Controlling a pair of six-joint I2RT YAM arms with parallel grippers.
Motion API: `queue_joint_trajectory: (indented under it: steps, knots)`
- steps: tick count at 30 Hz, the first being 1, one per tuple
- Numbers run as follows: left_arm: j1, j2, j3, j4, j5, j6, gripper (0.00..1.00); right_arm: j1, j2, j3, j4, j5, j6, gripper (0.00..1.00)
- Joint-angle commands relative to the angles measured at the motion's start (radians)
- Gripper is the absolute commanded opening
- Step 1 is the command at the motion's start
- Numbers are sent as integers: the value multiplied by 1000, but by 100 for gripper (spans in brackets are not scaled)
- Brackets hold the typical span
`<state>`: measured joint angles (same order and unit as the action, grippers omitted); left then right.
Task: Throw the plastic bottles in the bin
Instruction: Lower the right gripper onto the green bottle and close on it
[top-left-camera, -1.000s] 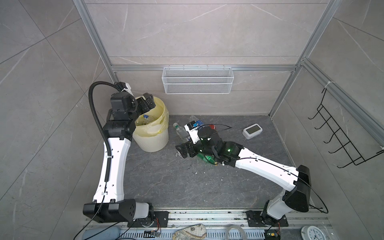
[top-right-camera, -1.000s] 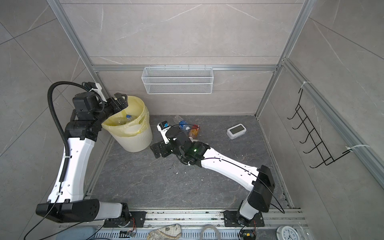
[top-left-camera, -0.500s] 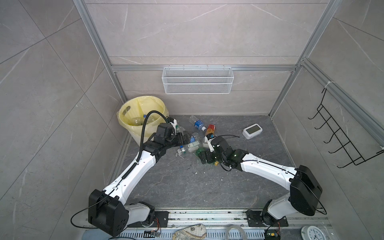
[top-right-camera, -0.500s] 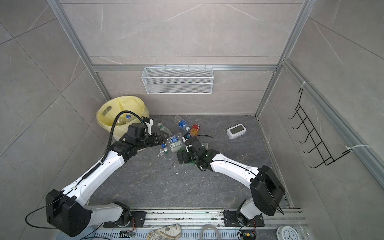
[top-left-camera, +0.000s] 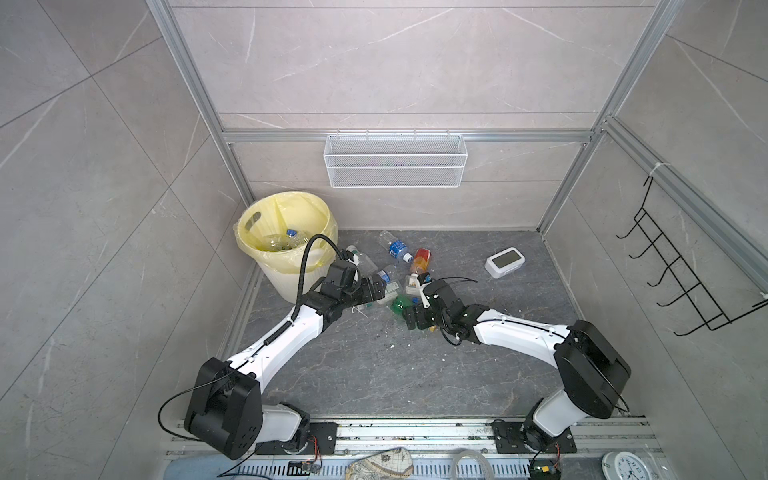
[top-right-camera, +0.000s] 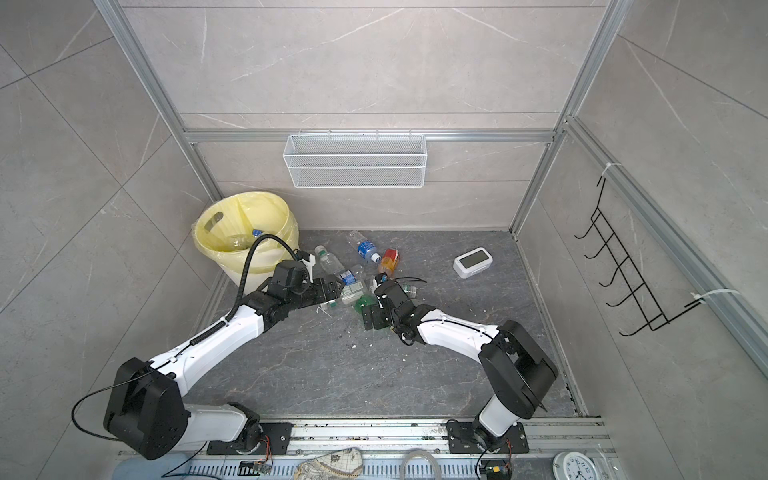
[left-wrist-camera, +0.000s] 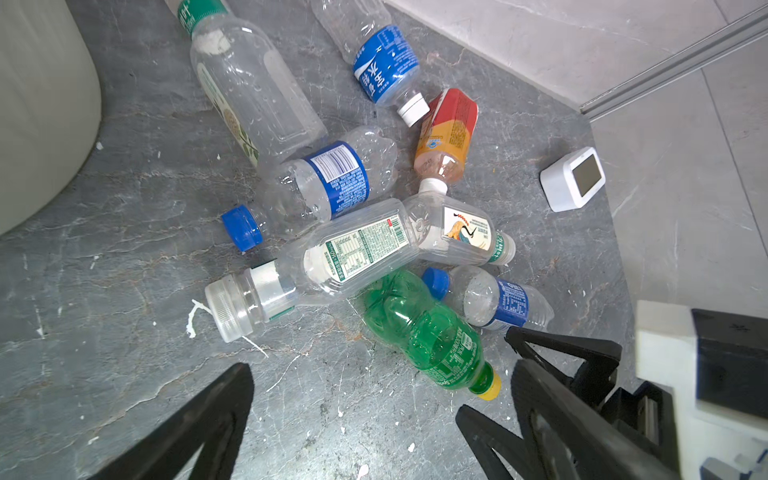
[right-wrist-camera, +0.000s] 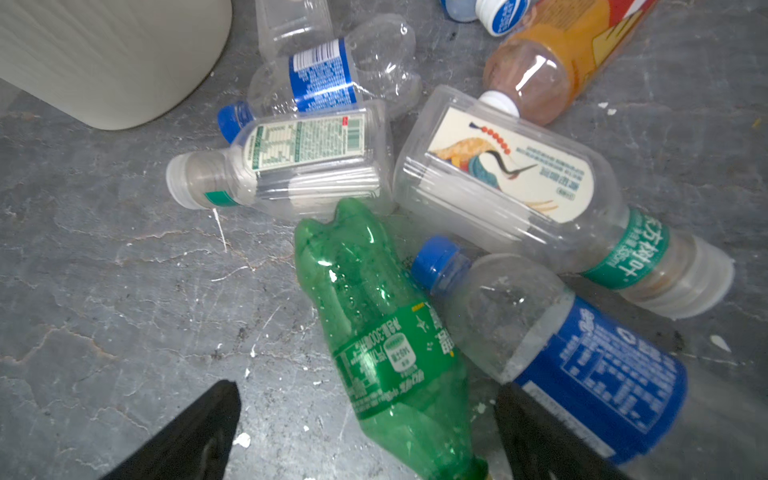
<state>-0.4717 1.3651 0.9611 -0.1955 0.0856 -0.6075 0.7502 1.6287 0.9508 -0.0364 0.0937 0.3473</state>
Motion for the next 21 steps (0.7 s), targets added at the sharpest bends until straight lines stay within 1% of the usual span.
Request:
queue_joint_trajectory:
  steps: [1,10,21]
  knots:
    - [-4,10,32,42,19,-24,100,-4,27,-18,54,13,10,99]
    - [-4,27,38,46,22,-35,100,-3,87,-1,50,-19,1,99]
    - [-3,8,27,60,16,-35,100,24,115,7,78,-92,-13,90]
